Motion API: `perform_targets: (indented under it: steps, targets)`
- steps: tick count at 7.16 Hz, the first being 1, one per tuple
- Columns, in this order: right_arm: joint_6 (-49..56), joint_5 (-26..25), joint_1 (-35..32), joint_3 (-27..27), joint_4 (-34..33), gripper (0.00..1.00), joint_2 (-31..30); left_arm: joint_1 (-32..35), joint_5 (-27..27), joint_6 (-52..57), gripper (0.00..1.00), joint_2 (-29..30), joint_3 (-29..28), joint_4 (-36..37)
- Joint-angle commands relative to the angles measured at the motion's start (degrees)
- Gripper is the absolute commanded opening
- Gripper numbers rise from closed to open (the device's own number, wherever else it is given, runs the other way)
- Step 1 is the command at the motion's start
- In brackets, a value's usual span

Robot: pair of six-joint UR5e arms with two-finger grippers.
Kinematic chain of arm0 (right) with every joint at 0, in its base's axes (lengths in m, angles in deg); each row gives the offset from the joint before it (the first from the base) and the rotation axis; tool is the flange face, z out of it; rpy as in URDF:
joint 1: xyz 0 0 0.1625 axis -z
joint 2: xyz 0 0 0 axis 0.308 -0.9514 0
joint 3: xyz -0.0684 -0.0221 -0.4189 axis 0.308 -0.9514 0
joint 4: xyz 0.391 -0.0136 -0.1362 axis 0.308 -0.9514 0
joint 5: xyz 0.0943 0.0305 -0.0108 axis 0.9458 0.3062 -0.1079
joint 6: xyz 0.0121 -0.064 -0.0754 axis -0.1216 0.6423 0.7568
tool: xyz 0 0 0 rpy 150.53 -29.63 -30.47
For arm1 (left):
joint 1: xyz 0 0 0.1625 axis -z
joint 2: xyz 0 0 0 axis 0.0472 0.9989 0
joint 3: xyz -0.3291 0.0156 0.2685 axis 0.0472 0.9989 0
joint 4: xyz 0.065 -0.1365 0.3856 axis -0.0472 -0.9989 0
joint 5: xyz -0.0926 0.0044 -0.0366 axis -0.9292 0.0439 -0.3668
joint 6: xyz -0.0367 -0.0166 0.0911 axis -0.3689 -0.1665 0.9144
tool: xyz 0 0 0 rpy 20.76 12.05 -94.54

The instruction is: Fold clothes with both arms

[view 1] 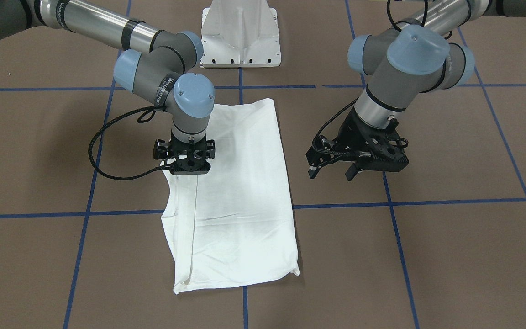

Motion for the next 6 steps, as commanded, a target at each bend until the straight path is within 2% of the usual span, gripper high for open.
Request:
perform_targets:
  steps: [1,6]
  targets:
    - [0.3,0.0,0.0,0.0,-0.3,1.00,-0.4,-0.1,0.0,-0.1,1.00,0.0,-0.1,0.0]
    - [2.5,-0.2,-1.1,1.1,-1.6,1.00,-2.6,-0.9,0.1,-0.6,1.00,0.5,-0.1,0.0]
